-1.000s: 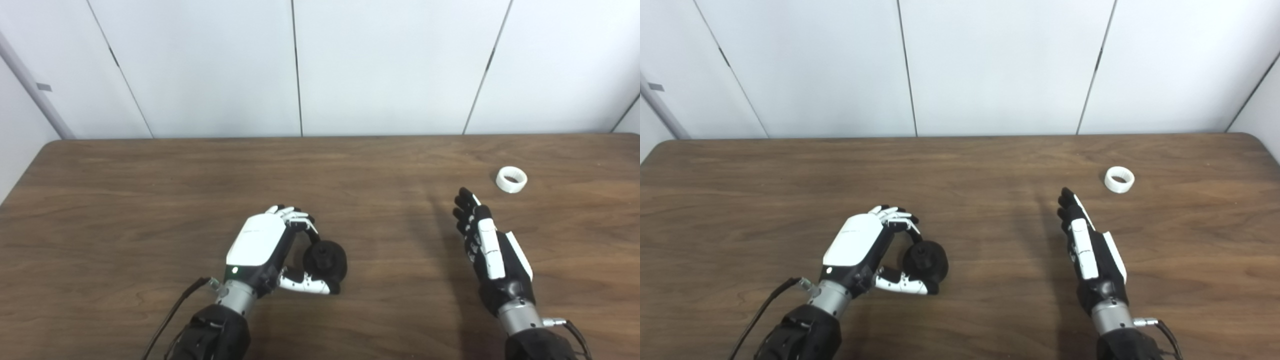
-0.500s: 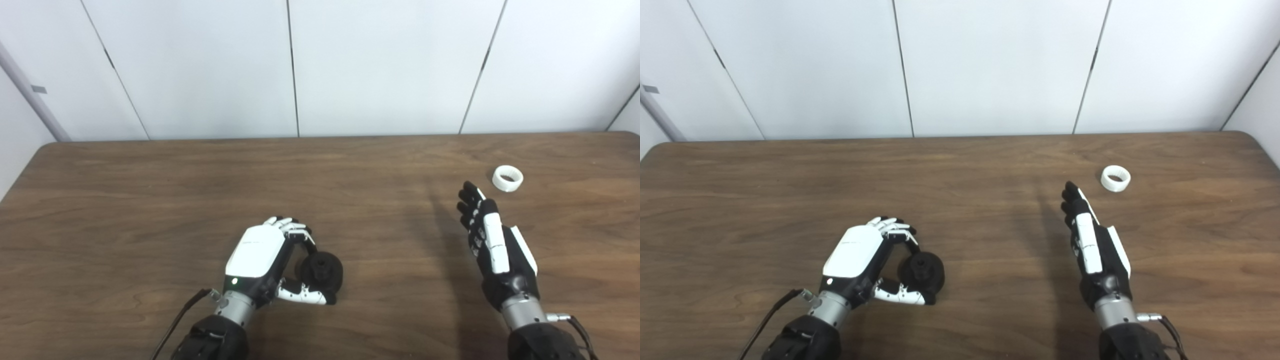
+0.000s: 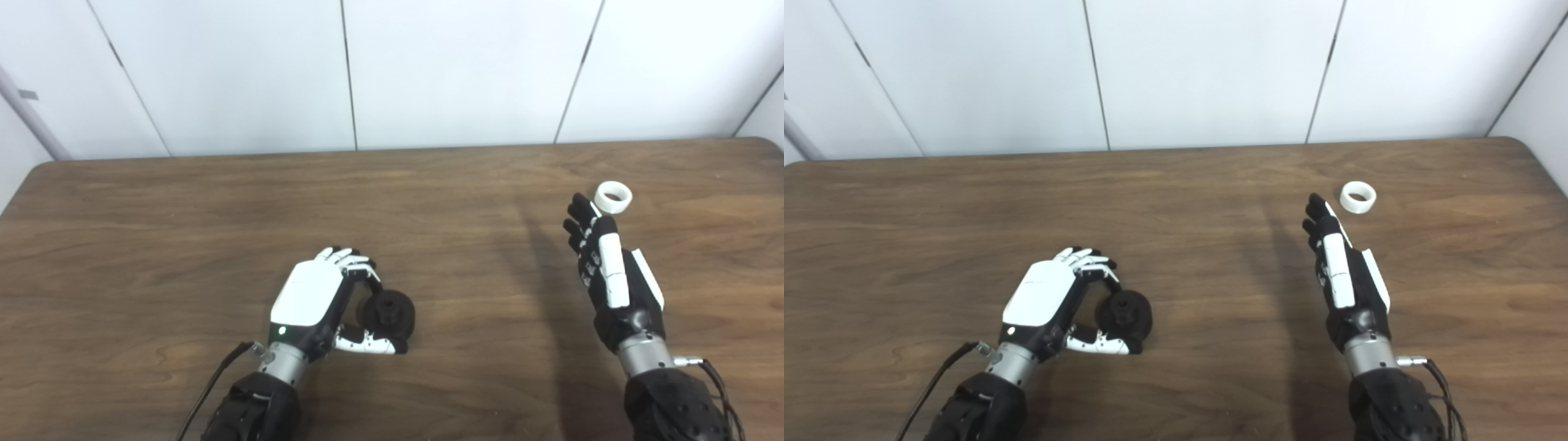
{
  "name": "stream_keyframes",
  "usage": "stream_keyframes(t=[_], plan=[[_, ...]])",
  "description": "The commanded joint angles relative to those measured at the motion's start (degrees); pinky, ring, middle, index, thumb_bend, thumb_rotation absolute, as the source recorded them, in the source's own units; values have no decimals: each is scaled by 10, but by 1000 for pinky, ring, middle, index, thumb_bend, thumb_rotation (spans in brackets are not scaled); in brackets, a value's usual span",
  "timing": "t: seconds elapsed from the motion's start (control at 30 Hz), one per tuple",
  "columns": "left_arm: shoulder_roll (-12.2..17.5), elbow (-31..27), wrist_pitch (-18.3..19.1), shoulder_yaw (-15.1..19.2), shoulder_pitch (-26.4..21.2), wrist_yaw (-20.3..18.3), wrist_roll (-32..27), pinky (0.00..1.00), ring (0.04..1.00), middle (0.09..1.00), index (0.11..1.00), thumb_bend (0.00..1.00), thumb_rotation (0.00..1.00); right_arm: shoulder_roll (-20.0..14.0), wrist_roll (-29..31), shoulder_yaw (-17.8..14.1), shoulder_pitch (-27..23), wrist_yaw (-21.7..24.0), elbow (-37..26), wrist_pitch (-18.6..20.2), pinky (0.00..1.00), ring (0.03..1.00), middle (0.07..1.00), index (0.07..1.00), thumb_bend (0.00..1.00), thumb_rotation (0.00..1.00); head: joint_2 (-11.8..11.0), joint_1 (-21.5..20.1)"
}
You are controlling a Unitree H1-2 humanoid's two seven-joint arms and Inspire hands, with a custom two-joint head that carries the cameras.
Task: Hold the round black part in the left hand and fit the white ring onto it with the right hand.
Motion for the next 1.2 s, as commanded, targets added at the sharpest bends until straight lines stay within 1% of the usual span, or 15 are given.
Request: stream_keyframes(t=[0.0,0.07,0.13,0.2,0.27,0.33,0.37,0.47,0.53,0.57,0.6,0.73,0.93,1.0,1.17], plan=[[2,2,-7,1,-12,8,8,929,872,776,485,523,53,-11,-6,-6,-20,-2,-26,-16,1000,964,968,960,569,996,0,-3],[3,5,-8,2,-12,9,7,930,872,776,485,523,53,-16,-13,-7,-22,-4,-27,-16,1000,956,959,958,554,980,-2,-8],[3,8,-9,3,-12,10,7,931,872,776,485,523,53,-24,-28,-6,-24,-7,-27,-22,987,942,940,947,532,928,-4,-17],[4,12,-12,4,-12,12,4,932,873,777,485,523,52,-35,-69,0,-28,-17,-28,-26,955,932,938,936,531,859,-8,-29],[6,17,-15,6,-12,14,1,932,874,777,485,523,52,-48,-126,11,-32,-29,-26,-30,874,907,932,913,562,797,-12,-41],[9,21,-19,7,-12,16,-2,928,874,777,485,523,52,-56,-164,18,-36,-37,-20,-41,873,913,929,898,588,742,-18,-58],[10,20,-18,8,-13,14,-2,925,873,778,485,523,52,-60,-171,18,-40,-39,-16,-47,865,907,924,894,596,710,-18,-58],[15,23,-21,10,-14,14,-4,914,867,773,485,523,52,-70,-191,17,-52,-40,-8,-51,764,856,916,889,602,564,-24,-74],[17,25,-23,13,-14,14,-9,913,865,771,485,523,52,-81,-213,17,-63,-41,-2,-54,729,835,913,887,619,523,-30,-89],[18,26,-24,15,-14,12,-10,916,866,771,485,523,52,-88,-221,16,-68,-40,2,-55,729,834,913,888,627,509,-31,-91],[19,27,-25,16,-15,12,-11,921,867,772,485,523,52,-95,-231,15,-75,-39,6,-53,779,860,916,890,644,500,-34,-99],[22,30,-28,20,-17,9,-11,916,862,769,485,523,51,-122,-274,13,-99,-33,14,-30,780,853,878,890,686,493,-41,-114],[23,32,-29,24,-15,4,-15,918,863,767,485,522,50,-167,-330,15,-135,-15,36,-5,919,944,935,882,676,454,-47,-127],[23,34,-29,24,-15,5,-14,915,863,766,485,523,50,-176,-343,17,-145,-10,44,4,938,957,941,877,682,447,-48,-129],[24,35,-33,24,-16,8,-18,909,860,764,485,523,50,-201,-360,20,-177,6,88,19,991,988,961,856,721,362,-50,-135]])
